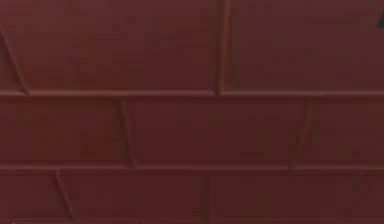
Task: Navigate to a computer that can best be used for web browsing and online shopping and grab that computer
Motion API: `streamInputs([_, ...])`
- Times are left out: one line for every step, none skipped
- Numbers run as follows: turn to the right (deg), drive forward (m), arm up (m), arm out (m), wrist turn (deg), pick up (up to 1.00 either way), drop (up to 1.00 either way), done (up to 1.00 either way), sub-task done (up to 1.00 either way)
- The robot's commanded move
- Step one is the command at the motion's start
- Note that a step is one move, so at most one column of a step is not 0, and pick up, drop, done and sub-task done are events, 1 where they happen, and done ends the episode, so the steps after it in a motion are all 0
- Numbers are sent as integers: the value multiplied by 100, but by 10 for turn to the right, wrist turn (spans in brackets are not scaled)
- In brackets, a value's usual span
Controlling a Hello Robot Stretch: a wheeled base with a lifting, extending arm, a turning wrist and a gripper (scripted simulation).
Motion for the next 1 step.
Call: streamInputs([-450,0,0,0,0,0,0,0,0])
